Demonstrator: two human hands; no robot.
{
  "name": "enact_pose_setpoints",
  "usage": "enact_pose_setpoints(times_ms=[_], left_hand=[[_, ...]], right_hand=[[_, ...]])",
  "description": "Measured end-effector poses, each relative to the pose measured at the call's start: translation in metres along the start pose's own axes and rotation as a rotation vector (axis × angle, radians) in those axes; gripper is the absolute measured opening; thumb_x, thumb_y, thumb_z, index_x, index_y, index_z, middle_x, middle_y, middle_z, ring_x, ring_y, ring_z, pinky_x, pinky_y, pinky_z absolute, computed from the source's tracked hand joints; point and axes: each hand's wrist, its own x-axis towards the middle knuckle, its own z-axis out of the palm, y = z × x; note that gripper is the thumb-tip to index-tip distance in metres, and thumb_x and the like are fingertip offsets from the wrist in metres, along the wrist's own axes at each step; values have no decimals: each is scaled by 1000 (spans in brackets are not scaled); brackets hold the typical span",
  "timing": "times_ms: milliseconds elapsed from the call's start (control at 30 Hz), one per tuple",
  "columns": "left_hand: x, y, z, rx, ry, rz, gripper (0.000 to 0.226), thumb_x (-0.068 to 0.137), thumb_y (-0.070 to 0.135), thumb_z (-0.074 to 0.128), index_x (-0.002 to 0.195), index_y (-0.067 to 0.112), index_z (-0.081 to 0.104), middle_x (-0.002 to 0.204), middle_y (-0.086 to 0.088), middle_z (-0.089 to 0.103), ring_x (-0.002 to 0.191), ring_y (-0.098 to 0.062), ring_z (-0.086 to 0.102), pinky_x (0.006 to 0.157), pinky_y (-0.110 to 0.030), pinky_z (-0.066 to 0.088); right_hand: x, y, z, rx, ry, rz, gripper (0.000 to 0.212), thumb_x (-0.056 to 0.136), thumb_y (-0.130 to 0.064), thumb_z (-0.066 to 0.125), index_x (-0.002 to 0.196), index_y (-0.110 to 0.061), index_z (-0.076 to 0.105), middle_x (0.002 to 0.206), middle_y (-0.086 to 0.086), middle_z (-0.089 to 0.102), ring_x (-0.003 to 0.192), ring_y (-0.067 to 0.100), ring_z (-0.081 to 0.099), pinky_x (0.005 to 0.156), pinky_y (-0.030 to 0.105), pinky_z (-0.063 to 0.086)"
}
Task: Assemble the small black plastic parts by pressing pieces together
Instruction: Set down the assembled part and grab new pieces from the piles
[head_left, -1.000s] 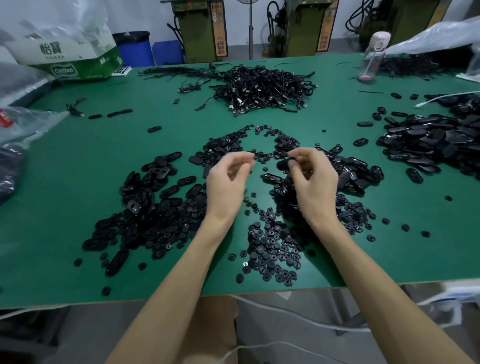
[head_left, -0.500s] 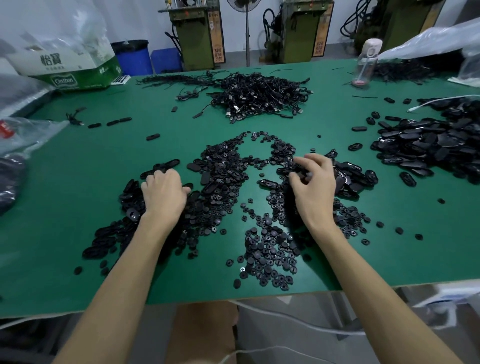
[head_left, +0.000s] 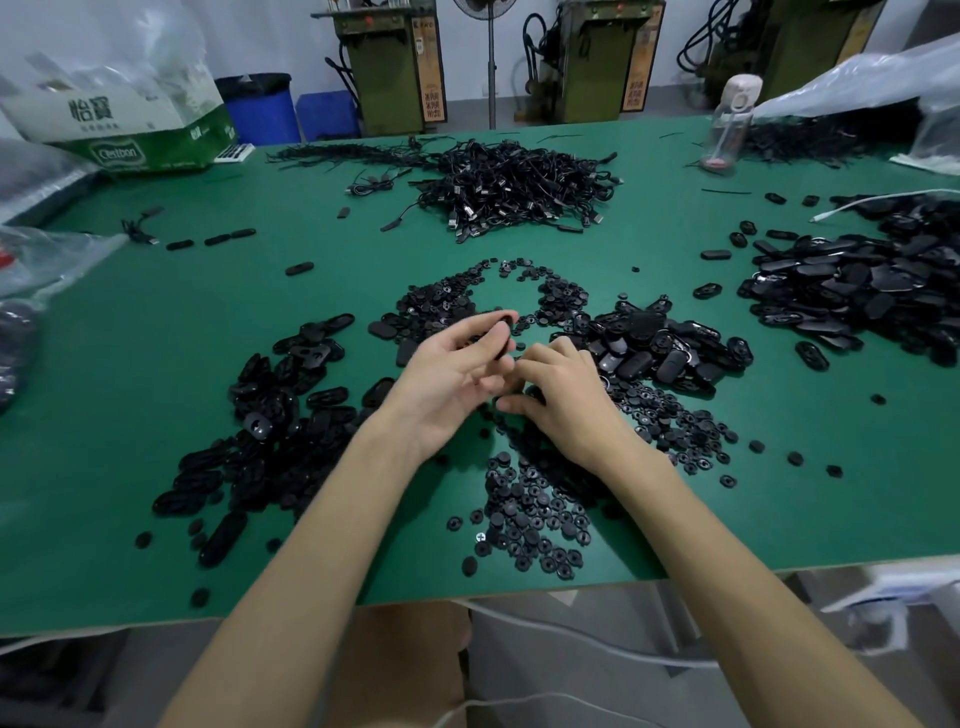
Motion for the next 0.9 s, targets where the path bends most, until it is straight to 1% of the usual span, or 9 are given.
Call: enact_pose_setpoints(times_ms=[100,200,333,433,533,633,700,800,900], left_hand=[[11,-10,9,-53,-1,-28,31,89,12,76,117,2,70,78,-3,65,68,-11,53,52,-17,46],[18,-13,4,-64,17,23,21,95,9,70,114,1,68,71,0,61,65,-9,51,51,-16,45],[17,-18,-3,19,31,94,20,102,11,61,118,2,69,70,2,59,62,-7,55,54,-17,46],[18,-20,0,55,121,119,23,107,12,53,122,0,65,79,-1,63,60,-10,57,51,-20,45],[19,-21,4,38,168,121,29,111,14,43,124,-3,62,77,-1,65,50,-11,51,47,-20,39],[16,-24,5,79,153,142,28,111,13,40,118,1,65,74,1,67,48,-9,48,43,-18,36],[13,-25,6,94,147,150,29,112,15,40,114,4,66,82,-1,74,53,-10,55,45,-19,39],[11,-25,7,99,138,163,27,111,18,44,112,8,70,103,-5,78,76,-14,70,55,-22,47],[11,-26,7,76,129,180,24,108,17,51,113,10,73,108,3,76,84,-8,66,64,-23,53]], right_hand=[[-1,-1,-2,-16,14,14,27,90,-33,76,105,-11,71,91,-4,55,93,18,36,85,37,34],[-2,-2,-6,72,63,26,16,90,-21,78,94,-11,67,88,-2,65,90,23,46,83,40,42],[-2,-2,-9,222,101,114,8,93,-19,75,93,-16,67,87,-8,67,94,15,47,78,28,42],[-2,-1,-12,278,160,162,8,94,-20,75,91,-18,68,85,-10,67,90,14,52,76,22,43],[-3,-1,-14,336,207,198,11,93,-17,74,88,-22,65,82,-16,63,85,11,56,72,16,41],[-3,-2,-14,383,238,232,13,91,-12,73,89,-22,66,82,-16,64,80,6,57,71,14,41],[-3,-1,-14,417,258,251,13,90,-7,73,93,-19,69,85,-13,66,75,3,57,71,13,42],[-4,0,-17,459,270,276,18,90,-3,72,99,-18,70,90,-9,69,77,1,59,73,11,43],[-5,0,-20,493,287,315,20,91,-2,72,106,-15,72,94,-8,72,84,0,64,78,10,46]])
